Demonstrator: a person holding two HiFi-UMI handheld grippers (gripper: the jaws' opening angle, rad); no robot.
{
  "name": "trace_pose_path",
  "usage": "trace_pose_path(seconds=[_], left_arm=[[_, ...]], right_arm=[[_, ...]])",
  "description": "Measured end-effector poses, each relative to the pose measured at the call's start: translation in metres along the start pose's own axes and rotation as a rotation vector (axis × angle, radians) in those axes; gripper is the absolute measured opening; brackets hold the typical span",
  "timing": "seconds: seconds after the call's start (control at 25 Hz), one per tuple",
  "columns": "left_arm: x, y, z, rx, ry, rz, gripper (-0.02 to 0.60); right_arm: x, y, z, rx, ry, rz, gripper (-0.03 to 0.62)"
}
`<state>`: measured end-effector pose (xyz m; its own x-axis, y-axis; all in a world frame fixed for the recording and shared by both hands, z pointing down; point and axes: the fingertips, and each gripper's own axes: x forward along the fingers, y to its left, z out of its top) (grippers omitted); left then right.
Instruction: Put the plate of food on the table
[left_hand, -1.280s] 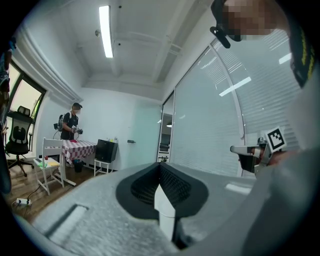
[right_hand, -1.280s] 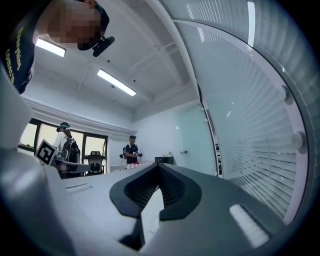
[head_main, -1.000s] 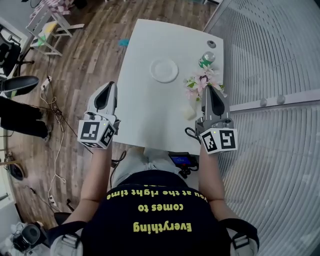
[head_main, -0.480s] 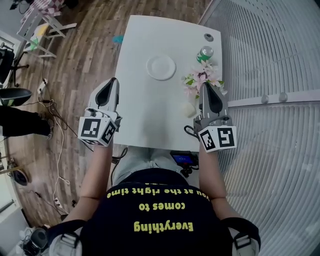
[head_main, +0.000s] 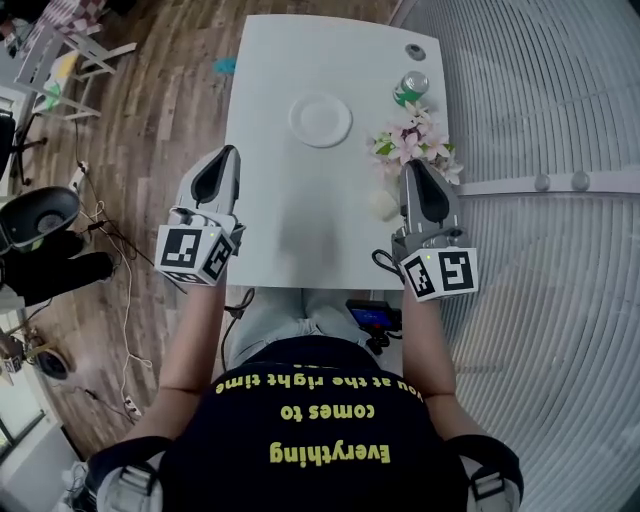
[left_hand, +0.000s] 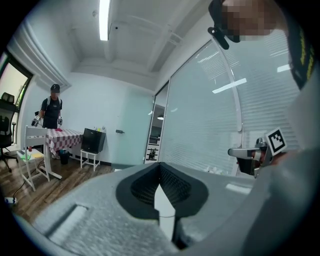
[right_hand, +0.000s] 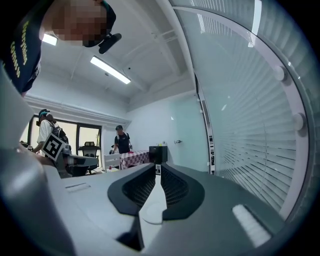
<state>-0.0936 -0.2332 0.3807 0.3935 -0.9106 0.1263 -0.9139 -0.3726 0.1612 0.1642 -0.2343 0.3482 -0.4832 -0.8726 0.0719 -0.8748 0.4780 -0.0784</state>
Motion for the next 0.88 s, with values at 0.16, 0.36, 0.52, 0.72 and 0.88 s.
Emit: trace_pose_path(seconds=[0.16,0.36,0.52,0.72,0.88], left_arm=[[0.003,0.003,-0.006,-0.005,0.018,-0.017,0.0],[0.009,0.003,-0.021,-0.006,0.045,-0.027,0.0],[0.013,-0.002,-0.033,-0.004,0.062,-0.037,0.0],[0.011,-0.009,-0.044,-0.009,0.082,-0.05,0.0],[0.01,-0.013,-0.053,-0.011,0.098,-0.051,0.0]], right_arm=[[-0.001,-0.001,-0.022,0.019,0.076,0.019,0.079],[-0.001,-0.005,-0.068,0.045,0.212,0.075,0.14],[-0.008,-0.006,-0.107,0.006,0.313,0.1,0.183],[-0.019,-0.006,-0.153,-0.092,0.482,0.119,0.218],[-0.025,-0.014,-0.188,-0.087,0.585,0.13,0.26]])
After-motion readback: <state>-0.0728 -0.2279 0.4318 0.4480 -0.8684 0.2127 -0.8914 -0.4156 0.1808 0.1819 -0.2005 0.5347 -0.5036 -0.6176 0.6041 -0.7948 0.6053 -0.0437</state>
